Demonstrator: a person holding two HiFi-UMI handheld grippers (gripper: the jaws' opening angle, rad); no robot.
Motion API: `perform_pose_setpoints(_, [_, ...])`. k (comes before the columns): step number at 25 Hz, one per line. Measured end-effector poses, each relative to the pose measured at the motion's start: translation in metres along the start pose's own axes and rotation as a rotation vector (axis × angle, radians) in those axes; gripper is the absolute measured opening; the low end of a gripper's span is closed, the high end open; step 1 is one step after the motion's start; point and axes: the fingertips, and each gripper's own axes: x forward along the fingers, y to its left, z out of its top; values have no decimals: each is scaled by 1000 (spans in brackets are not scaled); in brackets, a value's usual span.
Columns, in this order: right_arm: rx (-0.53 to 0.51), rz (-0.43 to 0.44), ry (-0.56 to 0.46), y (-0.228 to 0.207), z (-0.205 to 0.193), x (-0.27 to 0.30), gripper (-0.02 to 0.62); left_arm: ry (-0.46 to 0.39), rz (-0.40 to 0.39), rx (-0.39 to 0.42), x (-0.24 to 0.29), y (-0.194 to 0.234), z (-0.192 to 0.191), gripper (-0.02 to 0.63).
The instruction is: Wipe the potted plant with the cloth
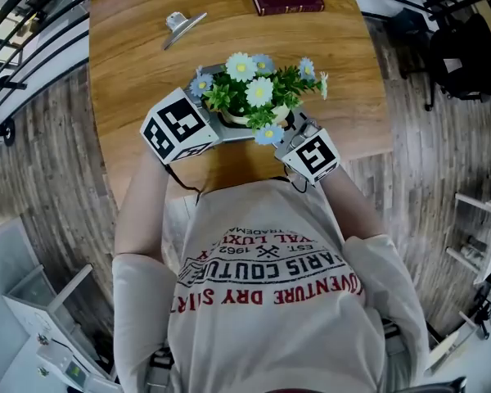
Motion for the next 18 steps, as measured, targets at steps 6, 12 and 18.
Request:
perform_pose_setpoints(6, [-7, 54, -19, 9, 0, 0, 38, 9, 15, -6, 1, 2, -3, 523])
perform_pose_setpoints(12, [28, 87, 19, 15, -15, -5, 38, 23, 63, -8, -2, 12, -14, 523])
perform_pose_setpoints(18, [53, 35, 61, 0, -34, -19, 38, 40, 114, -23, -8, 22, -31, 523])
